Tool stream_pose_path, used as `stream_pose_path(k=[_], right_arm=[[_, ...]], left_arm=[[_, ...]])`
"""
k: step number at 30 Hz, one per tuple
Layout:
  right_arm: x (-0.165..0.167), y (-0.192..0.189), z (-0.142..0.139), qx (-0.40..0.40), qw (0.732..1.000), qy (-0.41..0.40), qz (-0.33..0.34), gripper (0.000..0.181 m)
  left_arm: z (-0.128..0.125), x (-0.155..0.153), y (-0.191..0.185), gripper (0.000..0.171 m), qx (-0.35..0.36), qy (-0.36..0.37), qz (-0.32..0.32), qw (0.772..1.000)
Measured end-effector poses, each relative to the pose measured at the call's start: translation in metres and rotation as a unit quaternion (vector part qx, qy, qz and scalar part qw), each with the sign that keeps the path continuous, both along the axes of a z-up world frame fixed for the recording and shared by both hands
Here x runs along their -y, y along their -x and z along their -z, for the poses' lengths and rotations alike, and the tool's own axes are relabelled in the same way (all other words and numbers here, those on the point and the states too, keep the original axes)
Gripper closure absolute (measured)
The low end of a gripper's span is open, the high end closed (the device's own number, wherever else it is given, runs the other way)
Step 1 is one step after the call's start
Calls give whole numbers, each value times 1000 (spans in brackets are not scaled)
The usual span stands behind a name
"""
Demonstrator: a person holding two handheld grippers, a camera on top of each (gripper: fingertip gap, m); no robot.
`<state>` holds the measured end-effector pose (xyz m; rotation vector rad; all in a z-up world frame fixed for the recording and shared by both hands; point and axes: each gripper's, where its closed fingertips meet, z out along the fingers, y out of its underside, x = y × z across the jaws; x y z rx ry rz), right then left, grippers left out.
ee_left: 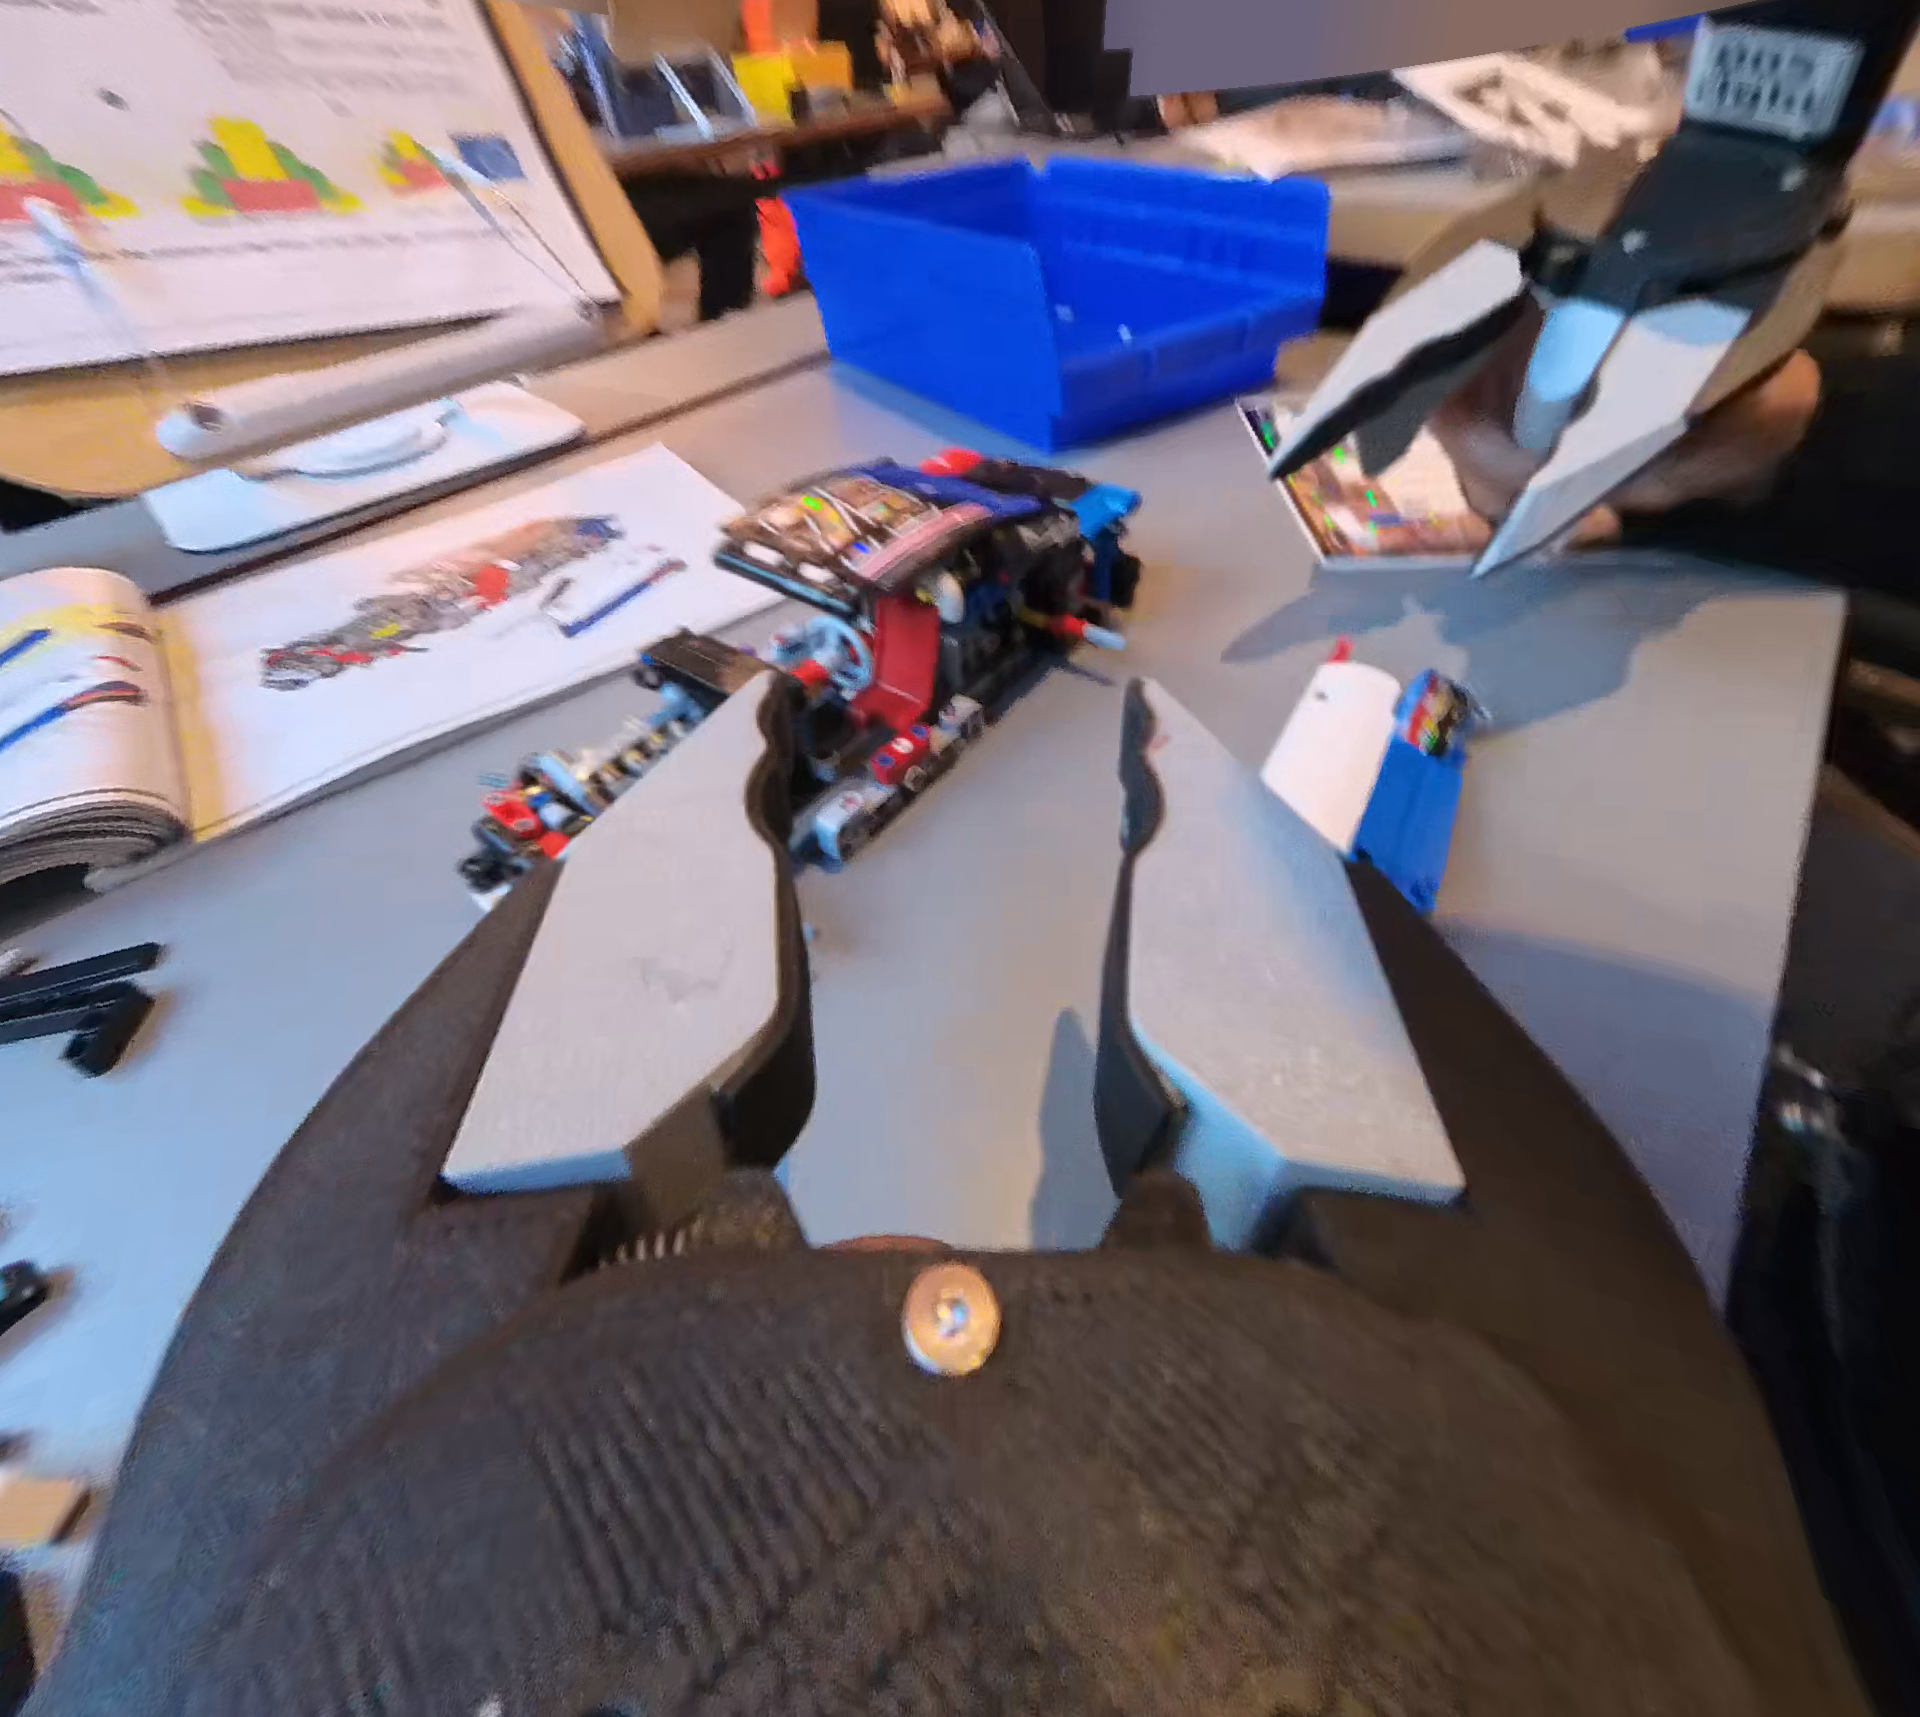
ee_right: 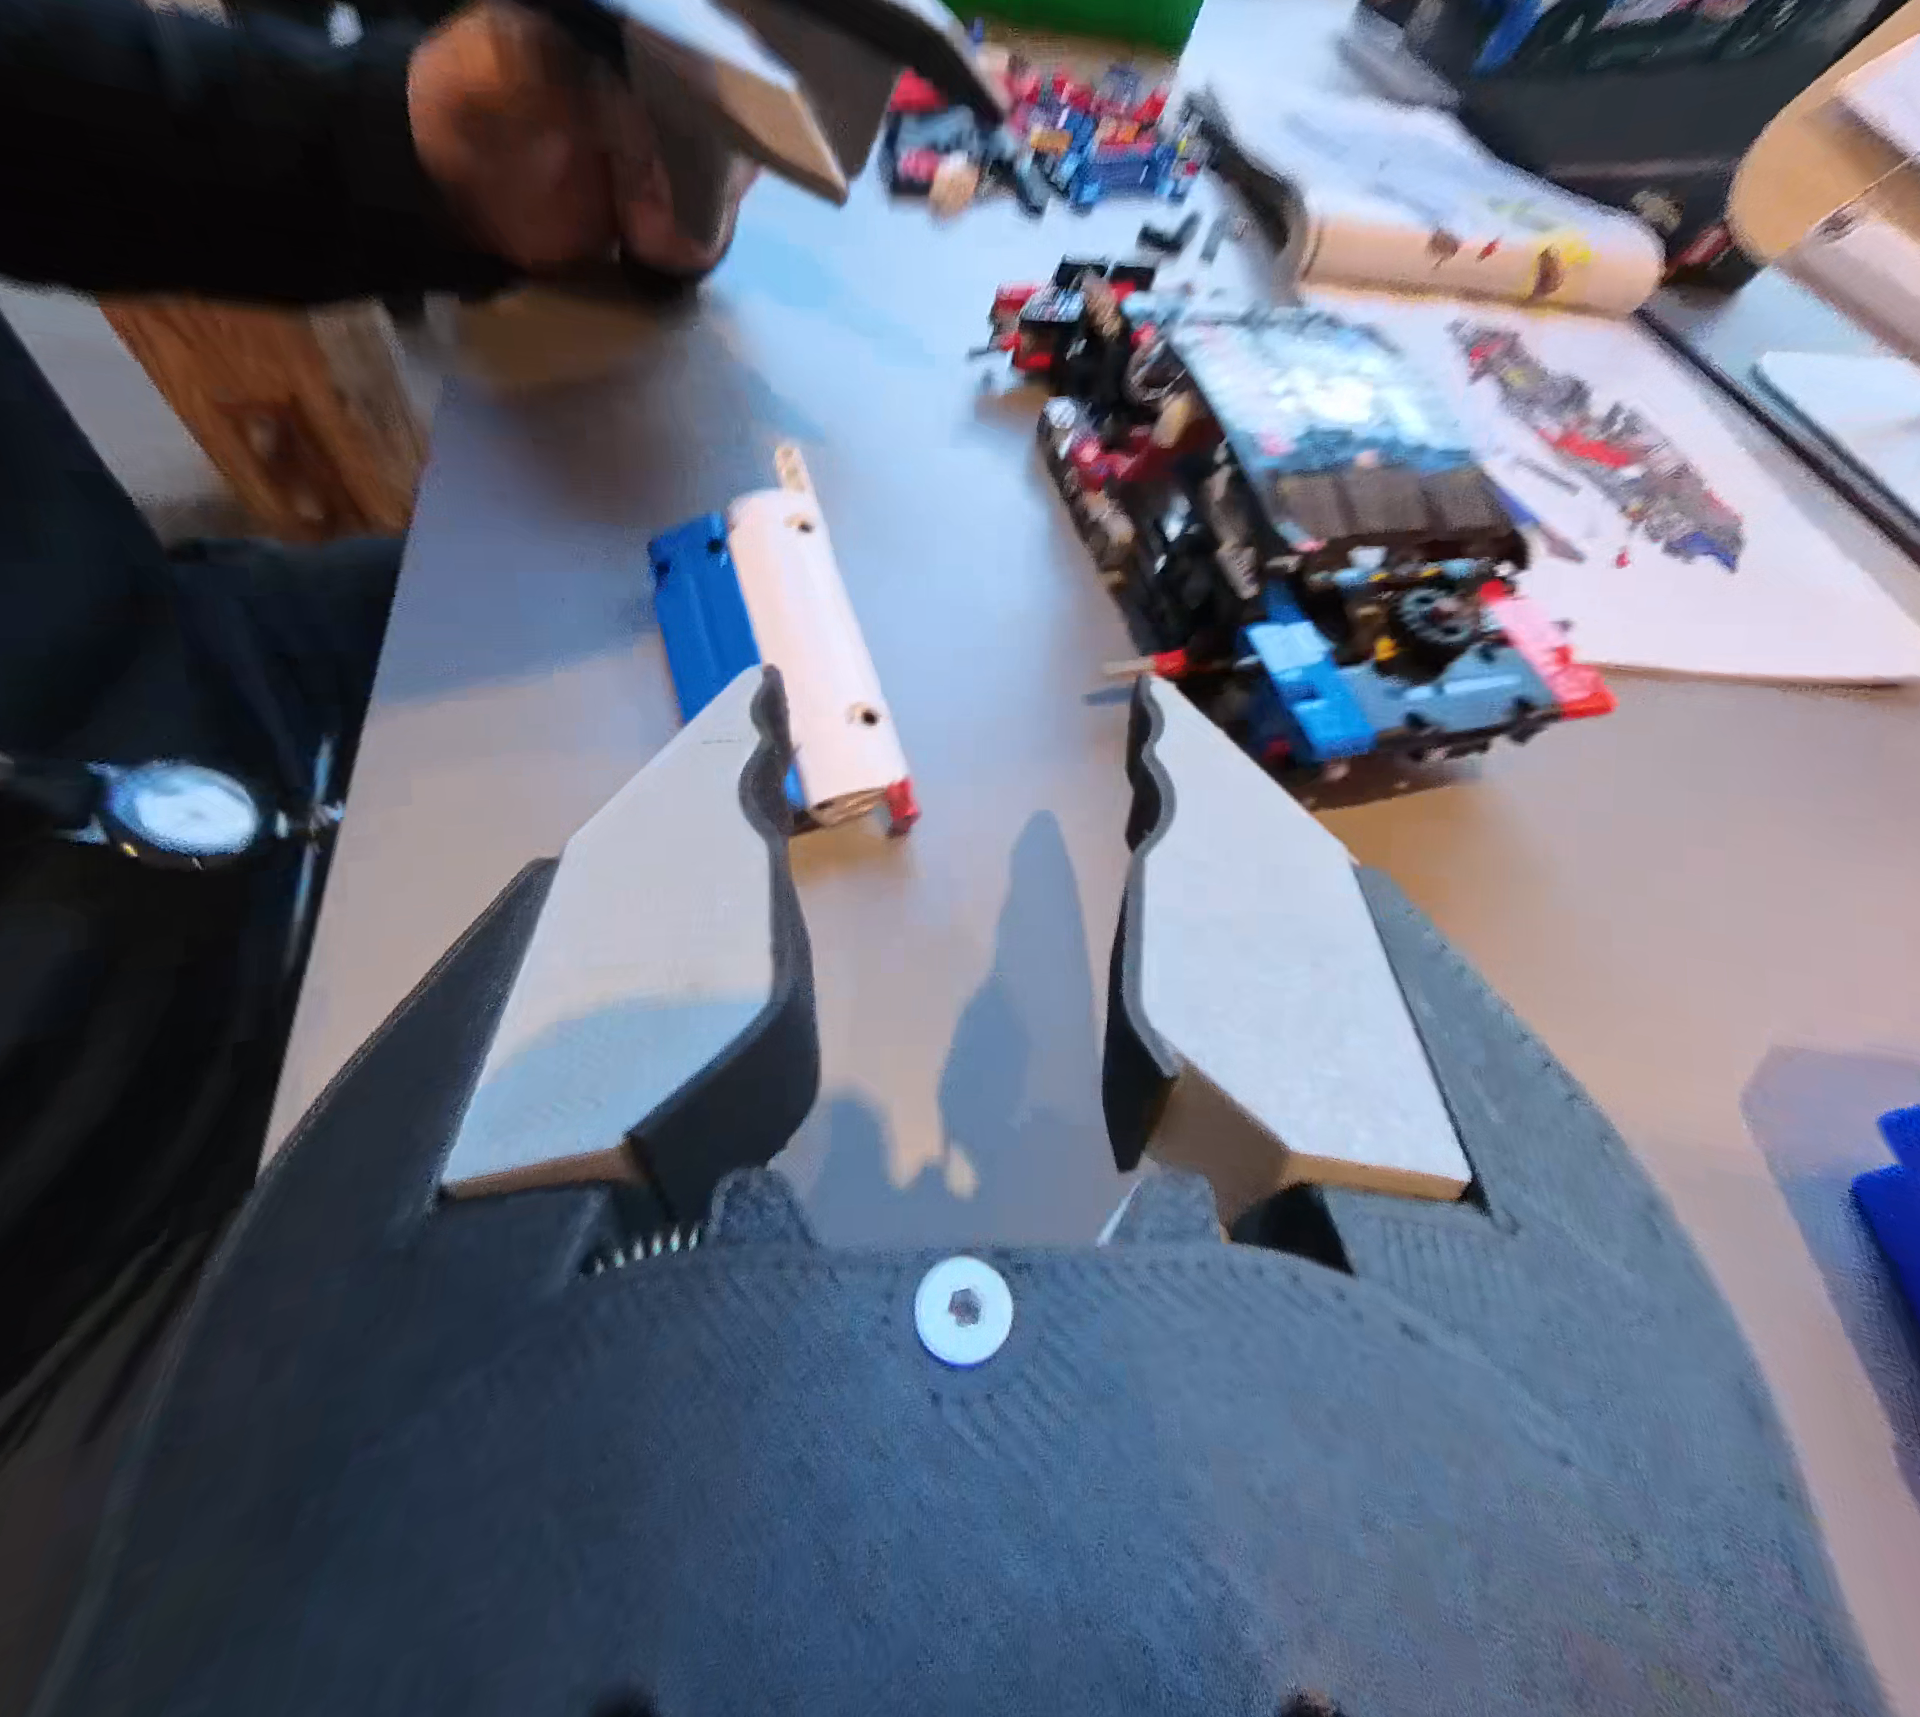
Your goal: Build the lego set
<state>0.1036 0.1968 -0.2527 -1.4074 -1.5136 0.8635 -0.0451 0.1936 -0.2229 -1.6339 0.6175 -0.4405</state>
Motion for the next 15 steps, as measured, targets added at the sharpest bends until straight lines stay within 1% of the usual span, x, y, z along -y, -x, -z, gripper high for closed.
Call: stream_pose_path(k=[2,3,5,7,9,11,15], right_arm=[[-12,2,-17,-48,999,23,2,115],[-18,3,-24,-70,997,36,3,115],[-26,5,-34,-109,992,58,4,115],[-27,7,-40,-135,987,86,-6,115],[-28,7,-37,-134,987,88,-10,116],[-30,7,-34,-127,990,67,-3,119],[-24,10,-30,-113,992,55,-13,122]], left_arm=[[-8,-6,11,111,28,-15,-22,999],[-9,-8,14,108,37,-12,-25,999],[-6,-10,13,103,38,3,-20,999],[-3,-11,9,103,25,5,-13,1000],[-3,-10,5,107,9,-6,-6,1000],[-2,-9,0,110,-5,-13,1,1000],[2,-12,-6,112,-12,-2,18,1000]])
